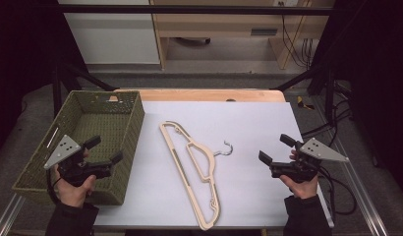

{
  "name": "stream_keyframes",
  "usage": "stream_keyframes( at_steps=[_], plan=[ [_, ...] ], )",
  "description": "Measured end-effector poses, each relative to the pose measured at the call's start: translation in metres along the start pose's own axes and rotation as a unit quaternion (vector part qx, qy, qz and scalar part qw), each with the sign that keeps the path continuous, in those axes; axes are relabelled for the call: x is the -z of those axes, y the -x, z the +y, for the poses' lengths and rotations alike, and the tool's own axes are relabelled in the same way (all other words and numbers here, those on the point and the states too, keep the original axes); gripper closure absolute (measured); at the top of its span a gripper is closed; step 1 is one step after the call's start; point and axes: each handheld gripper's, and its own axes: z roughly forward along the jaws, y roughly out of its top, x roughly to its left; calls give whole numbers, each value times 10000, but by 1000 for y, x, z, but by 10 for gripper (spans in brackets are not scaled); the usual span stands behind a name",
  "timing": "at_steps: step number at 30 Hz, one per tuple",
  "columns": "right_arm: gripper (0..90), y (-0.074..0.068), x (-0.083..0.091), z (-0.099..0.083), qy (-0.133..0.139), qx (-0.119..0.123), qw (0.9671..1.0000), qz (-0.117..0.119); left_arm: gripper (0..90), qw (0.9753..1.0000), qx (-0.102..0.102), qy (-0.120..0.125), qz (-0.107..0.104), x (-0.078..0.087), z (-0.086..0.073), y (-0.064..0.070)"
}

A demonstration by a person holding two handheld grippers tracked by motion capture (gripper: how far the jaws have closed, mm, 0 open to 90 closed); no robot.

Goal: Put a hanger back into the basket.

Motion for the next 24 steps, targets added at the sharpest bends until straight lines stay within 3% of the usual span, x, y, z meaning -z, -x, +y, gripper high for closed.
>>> stream_keyframes(
  at_steps=[11,24],
  plan=[
    [30,1,-3,-2,-153,38,9999,6,55,9999,-84,-110,-62,-7,5,3],
    [33,0,-5,-4,-205,55,9998,47,57,9973,-427,-406,-447,-35,15,38]
  ],
)
